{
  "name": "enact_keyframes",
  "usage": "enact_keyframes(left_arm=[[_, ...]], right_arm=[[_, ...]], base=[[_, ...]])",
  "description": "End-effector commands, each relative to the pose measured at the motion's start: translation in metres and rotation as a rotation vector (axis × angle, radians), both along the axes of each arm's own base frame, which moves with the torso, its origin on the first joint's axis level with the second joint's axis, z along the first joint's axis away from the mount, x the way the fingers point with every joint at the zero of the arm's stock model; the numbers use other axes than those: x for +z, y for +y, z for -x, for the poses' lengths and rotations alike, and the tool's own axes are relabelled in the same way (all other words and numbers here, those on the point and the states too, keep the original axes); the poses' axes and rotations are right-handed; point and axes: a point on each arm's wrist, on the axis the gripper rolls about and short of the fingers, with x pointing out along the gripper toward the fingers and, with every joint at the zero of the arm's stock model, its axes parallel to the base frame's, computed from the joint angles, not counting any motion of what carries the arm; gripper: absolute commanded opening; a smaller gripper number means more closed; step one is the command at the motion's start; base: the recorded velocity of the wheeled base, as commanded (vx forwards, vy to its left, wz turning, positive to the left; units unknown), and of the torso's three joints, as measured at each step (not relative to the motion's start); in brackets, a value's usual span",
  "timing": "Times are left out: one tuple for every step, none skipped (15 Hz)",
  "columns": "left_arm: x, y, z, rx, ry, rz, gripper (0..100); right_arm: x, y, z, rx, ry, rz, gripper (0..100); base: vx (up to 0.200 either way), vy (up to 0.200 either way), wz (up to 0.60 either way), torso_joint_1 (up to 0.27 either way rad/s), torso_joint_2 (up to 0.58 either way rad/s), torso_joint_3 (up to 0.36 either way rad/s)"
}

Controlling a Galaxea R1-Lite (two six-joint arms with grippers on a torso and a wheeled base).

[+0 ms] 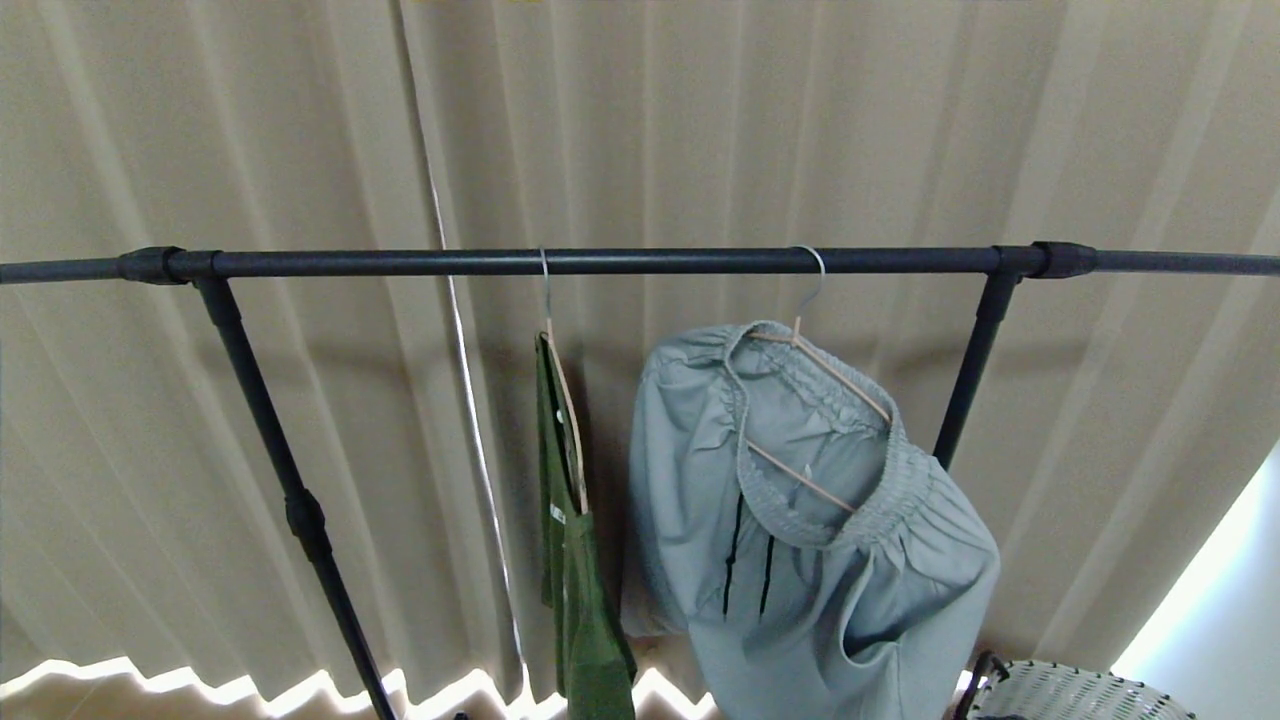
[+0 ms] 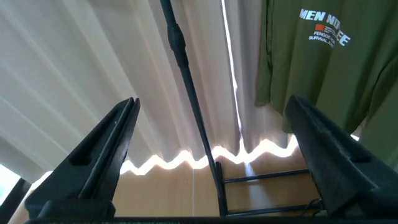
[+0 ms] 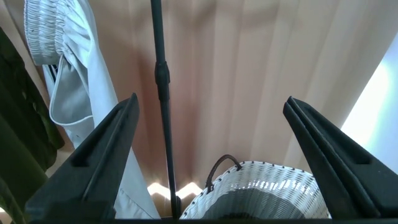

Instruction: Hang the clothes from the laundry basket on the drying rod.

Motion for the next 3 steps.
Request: enact_keyframes(left_arm=[[0.0001, 0.0000, 0.0000, 0.001, 0.000, 0.000, 100], [0.0001, 0.0000, 0.0000, 0.000, 0.000, 0.000, 100], [0.0001, 0.0000, 0.0000, 0.000, 0.000, 0.000, 100]], right_arm=[[-0.0001, 0.0000, -0.0001, 0.002, 0.002, 0.003, 100], [-0.0001, 0.0000, -0.0001, 0.002, 0.002, 0.003, 100], [-0.0003, 0.0001, -0.0001, 0.004, 0.004, 0.003, 100]], base=[[0.000, 0.000, 0.00, 0.000, 0.00, 0.000], [0.000, 0.000, 0.00, 0.000, 0.00, 0.000], [0.000, 0.000, 0.00, 0.000, 0.00, 0.000]])
